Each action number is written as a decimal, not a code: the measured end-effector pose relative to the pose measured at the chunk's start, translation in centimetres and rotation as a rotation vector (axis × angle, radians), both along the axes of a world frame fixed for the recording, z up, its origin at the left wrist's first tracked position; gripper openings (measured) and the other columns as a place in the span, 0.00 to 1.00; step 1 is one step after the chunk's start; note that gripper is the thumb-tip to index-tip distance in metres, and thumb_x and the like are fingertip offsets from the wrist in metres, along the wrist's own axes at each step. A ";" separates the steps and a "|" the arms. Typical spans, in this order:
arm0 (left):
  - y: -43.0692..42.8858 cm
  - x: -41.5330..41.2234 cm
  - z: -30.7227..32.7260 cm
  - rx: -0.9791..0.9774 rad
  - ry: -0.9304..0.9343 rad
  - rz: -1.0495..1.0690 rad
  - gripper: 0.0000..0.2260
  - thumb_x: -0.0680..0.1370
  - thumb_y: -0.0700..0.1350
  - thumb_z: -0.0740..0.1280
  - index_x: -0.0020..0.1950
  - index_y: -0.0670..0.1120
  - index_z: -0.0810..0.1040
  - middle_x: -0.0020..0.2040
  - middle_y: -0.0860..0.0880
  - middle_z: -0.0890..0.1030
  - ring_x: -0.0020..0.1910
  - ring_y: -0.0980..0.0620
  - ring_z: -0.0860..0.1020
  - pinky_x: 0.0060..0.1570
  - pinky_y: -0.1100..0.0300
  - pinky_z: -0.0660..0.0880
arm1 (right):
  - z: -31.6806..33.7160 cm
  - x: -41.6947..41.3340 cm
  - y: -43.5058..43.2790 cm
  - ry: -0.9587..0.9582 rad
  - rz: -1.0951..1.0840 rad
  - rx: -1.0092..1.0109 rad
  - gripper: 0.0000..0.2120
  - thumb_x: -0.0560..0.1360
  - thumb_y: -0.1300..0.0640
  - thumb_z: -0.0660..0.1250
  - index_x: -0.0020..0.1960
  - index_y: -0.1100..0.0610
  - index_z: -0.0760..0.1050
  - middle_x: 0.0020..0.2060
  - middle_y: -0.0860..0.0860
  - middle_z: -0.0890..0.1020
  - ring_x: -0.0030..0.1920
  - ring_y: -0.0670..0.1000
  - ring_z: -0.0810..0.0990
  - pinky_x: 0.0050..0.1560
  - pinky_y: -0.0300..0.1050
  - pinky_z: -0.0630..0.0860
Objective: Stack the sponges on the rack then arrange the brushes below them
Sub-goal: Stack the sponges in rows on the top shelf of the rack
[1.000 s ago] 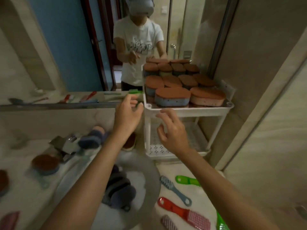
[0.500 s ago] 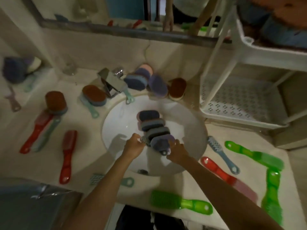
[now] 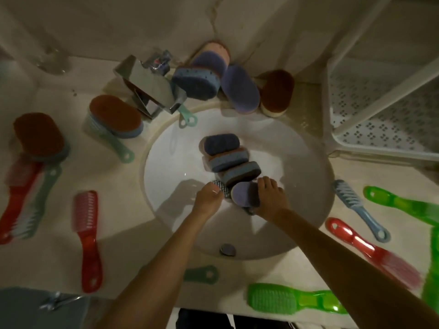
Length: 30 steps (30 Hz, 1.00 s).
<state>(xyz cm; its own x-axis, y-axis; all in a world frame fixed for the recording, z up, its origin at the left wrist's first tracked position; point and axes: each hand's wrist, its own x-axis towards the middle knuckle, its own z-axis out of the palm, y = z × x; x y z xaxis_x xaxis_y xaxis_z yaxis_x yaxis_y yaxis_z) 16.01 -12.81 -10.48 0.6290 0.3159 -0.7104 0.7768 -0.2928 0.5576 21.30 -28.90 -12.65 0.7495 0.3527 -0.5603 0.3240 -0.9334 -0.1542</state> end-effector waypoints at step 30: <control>-3.1 1.3 10.0 -0.100 -0.590 0.128 0.16 0.70 0.36 0.70 0.49 0.45 0.65 0.47 0.47 0.72 0.39 0.58 0.72 0.32 0.76 0.70 | 12.9 1.4 0.0 -0.277 -0.496 0.646 0.43 0.61 0.54 0.78 0.68 0.60 0.57 0.64 0.58 0.67 0.65 0.59 0.67 0.64 0.51 0.69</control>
